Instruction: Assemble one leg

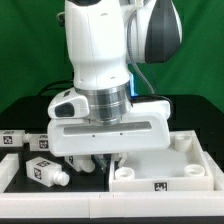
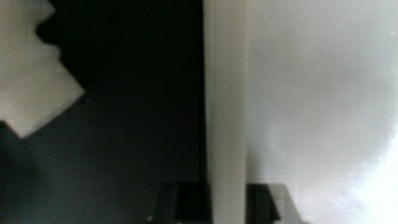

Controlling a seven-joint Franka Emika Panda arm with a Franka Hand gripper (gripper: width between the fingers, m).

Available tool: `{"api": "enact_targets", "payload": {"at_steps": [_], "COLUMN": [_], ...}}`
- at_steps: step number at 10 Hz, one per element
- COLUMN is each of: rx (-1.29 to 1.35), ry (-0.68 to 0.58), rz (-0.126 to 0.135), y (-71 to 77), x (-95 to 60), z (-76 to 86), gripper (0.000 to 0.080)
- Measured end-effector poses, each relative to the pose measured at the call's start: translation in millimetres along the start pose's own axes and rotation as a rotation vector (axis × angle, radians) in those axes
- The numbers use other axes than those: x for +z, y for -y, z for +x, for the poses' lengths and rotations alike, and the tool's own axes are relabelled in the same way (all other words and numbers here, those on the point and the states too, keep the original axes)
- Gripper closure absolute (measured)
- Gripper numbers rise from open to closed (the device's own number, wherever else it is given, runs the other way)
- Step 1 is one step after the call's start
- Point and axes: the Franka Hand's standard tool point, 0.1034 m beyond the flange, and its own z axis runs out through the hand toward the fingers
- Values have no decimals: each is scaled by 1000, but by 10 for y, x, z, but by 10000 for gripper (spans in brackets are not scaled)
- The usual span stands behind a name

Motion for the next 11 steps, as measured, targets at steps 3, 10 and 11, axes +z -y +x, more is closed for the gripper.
{"api": "enact_targets", "payload": {"at_steps": [3, 10, 11], "rx": [-17, 0, -11], "ry": [-65, -75, -81], "rz": [-13, -37, -36], "y": [40, 36, 49], "x": [31, 41, 36], "z": [99, 158, 220], "gripper": [744, 741, 741]}}
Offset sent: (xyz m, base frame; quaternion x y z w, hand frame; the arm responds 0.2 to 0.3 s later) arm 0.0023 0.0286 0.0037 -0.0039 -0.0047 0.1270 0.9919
